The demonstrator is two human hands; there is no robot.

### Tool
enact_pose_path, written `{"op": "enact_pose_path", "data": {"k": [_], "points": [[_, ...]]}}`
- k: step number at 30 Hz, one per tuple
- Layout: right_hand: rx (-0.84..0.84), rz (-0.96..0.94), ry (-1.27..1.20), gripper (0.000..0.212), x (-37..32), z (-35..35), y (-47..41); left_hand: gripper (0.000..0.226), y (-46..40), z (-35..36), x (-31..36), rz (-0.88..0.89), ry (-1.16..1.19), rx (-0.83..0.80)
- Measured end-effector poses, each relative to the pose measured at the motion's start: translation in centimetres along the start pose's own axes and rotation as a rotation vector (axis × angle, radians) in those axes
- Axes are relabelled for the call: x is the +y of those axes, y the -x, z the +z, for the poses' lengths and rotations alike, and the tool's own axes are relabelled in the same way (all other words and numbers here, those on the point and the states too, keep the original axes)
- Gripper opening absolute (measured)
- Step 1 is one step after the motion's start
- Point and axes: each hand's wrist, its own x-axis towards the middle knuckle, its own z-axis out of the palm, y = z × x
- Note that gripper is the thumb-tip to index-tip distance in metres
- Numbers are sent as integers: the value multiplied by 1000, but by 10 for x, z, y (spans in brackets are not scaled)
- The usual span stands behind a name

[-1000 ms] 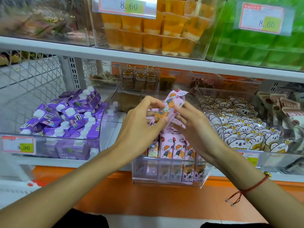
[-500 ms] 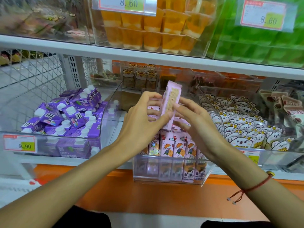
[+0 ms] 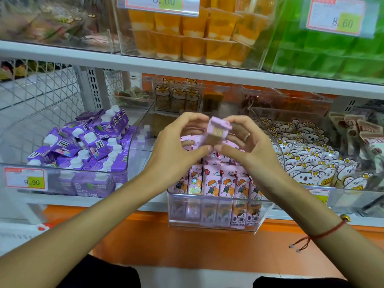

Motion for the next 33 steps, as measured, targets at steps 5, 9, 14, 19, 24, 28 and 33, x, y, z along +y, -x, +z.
{"op": "enact_pose_path", "data": {"k": [5,9,14,19,24,28,33], "points": [[-66,-75,-5,32,-2,-1,3,37,0,-2,1,56,-29,-1],[-73,-94,-16,31,-2,-4,3,38,-2,-6,2,54,-18,-78],[-36,-29,-22,39,2,-7,1,38,-6,-13,6,2,33,-178],[-34,113,52,48,-3,0,0,31,-6,-11,14,-248,251,-74],[20,195,8,26,-11,10,1,24,-5,-12,21,-412,331,-53],[57,181,35,32,-14,12,4,22,-5,-11,18,-440,353,-93],[24,-29,279,55,-16,16,11,27,-9,-11,17,-476,474,-77]]}}
